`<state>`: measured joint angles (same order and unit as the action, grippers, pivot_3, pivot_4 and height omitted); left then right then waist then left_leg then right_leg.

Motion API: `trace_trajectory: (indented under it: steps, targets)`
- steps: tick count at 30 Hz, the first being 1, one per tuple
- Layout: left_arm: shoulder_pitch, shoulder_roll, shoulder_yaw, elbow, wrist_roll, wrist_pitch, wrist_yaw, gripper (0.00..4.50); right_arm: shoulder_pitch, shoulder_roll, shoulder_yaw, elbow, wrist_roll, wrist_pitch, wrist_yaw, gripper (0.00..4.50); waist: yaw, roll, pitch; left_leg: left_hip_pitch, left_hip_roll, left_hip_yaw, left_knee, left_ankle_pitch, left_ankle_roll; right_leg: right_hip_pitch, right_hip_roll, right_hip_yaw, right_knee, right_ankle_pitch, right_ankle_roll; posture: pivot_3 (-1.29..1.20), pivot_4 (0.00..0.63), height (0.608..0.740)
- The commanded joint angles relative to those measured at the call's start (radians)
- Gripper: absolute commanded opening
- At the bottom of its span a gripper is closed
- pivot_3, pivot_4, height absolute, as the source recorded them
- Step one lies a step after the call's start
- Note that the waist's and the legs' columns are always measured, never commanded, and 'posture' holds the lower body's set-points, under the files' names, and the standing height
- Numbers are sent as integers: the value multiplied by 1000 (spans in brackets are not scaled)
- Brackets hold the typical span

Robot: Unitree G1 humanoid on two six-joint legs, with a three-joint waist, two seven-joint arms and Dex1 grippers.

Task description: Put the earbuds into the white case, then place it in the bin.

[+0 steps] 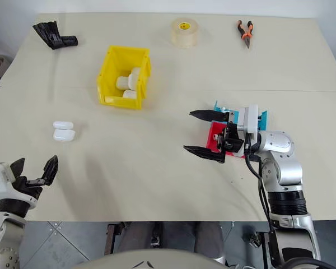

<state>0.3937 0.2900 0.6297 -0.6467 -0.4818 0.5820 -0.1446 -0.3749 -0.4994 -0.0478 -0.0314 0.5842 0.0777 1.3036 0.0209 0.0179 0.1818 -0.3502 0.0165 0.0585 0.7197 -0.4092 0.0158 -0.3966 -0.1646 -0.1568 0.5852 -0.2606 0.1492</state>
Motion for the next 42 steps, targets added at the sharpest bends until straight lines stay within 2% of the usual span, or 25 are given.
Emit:
trace_trajectory:
  steps: [1, 6, 10, 15, 24, 42]
  targets:
    - [-68, 78, 27, -24, -55, 134, 34, 4462, -10, -18, -17, -11, 17, 7, 8, 4500, 2, 0, 0, 0, 0, 0, 0, 0, 0, 0, 0, 0, 0, 0, 0, 0, 150, 740]
    - [-300, 314, 46, 58, -121, 507, 72, 4462, -3, -55, -28, -20, 27, 46, 22, 4500, 1, 0, 0, 0, 0, 0, 0, 0, 0, 0, 0, 0, 2, 0, -1, 0, 150, 740]
    - [-499, 406, 30, 127, -160, 769, 83, 4462, 26, -78, -52, -48, 36, 67, 0, 4500, -4, 0, 0, 2, -1, 0, -2, 0, 0, 0, 0, 0, 1, 0, -1, 0, 150, 740]
    - [-683, 471, -77, 219, -124, 950, 75, 4462, 62, -79, -53, -97, 44, 83, -22, 4500, -12, 0, 0, 3, -1, 2, -5, 0, -1, 0, 1, 0, 1, -1, -1, 0, 150, 740]
    - [-754, 451, -178, 292, -46, 1002, 66, 4462, 119, -80, -66, -182, 61, 108, -79, 4500, -23, 0, 0, 5, 0, 3, -6, 1, -3, 0, 2, 2, 1, -1, -2, 0, 150, 740]
    - [-712, 460, -254, 360, 47, 863, -40, 4462, 139, -63, -57, -208, 59, 101, -127, 4500, -17, 0, 0, 8, 0, 5, -6, 1, -3, 1, 2, 4, 3, -1, -2, 0, 150, 740]
